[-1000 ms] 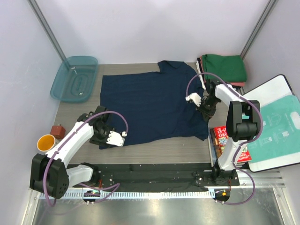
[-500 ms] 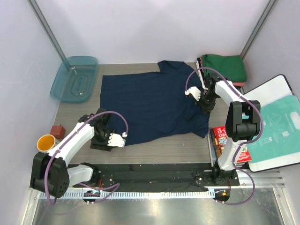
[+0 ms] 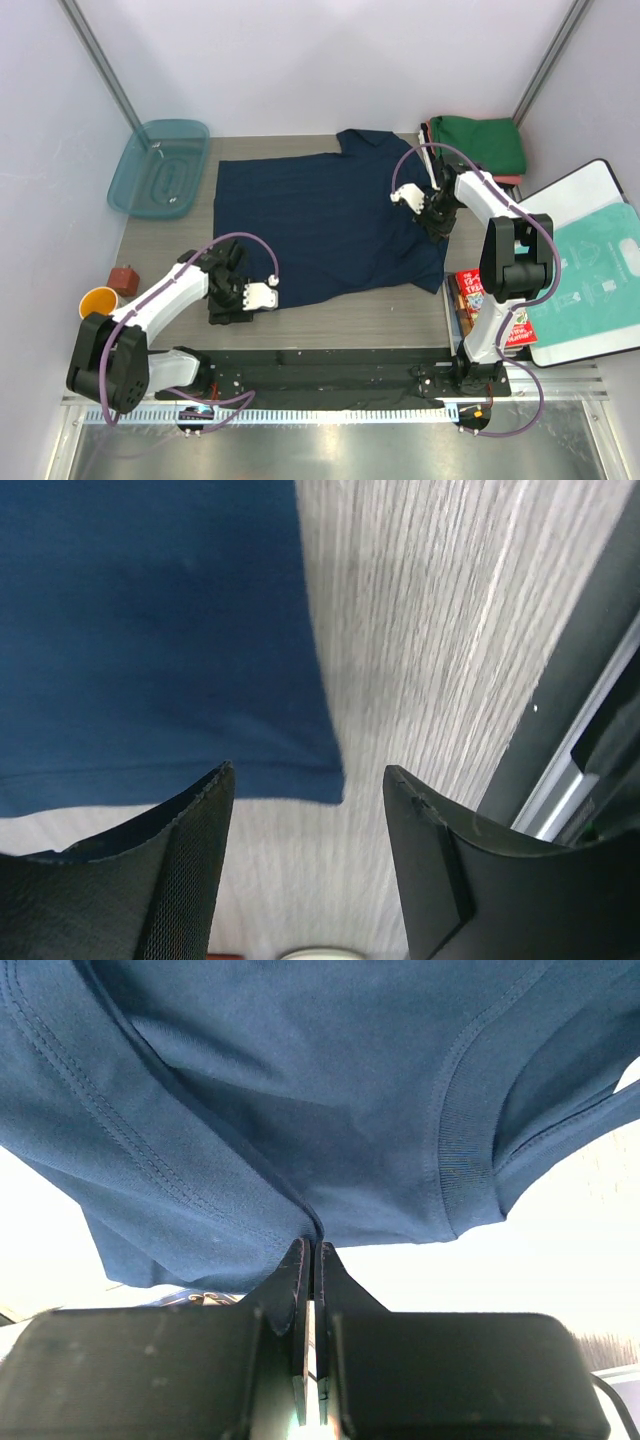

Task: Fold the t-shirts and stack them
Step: Fold the tshirt

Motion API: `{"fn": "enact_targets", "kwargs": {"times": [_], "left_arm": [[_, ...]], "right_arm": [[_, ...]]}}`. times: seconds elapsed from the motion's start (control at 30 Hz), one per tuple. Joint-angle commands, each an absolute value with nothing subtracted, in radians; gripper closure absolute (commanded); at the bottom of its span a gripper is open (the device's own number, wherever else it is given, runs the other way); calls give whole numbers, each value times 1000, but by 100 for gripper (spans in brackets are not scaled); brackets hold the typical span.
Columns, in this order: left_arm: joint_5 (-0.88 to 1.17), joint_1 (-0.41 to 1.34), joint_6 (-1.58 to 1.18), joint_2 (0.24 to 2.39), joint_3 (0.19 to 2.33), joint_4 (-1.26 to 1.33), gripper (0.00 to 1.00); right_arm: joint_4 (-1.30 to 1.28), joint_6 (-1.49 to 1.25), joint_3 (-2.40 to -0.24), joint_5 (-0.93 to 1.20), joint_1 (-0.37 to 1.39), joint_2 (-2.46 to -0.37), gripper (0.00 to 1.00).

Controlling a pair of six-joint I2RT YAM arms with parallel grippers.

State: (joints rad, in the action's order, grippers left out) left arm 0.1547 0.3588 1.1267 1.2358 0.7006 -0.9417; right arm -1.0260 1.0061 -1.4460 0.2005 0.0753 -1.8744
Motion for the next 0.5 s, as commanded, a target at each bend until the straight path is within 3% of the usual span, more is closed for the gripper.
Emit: {"fn": "enact_targets", "kwargs": {"times": [0.0,0.47], "left_arm": [[118,367,1065,1212,646,-827,38],[23,370,1069,1272,511,-660,42]], "right_arm": [[-1028,986,-1483,189,81,-1868,99],[-1032,979,-1511,190,91,-1878,99]]}}
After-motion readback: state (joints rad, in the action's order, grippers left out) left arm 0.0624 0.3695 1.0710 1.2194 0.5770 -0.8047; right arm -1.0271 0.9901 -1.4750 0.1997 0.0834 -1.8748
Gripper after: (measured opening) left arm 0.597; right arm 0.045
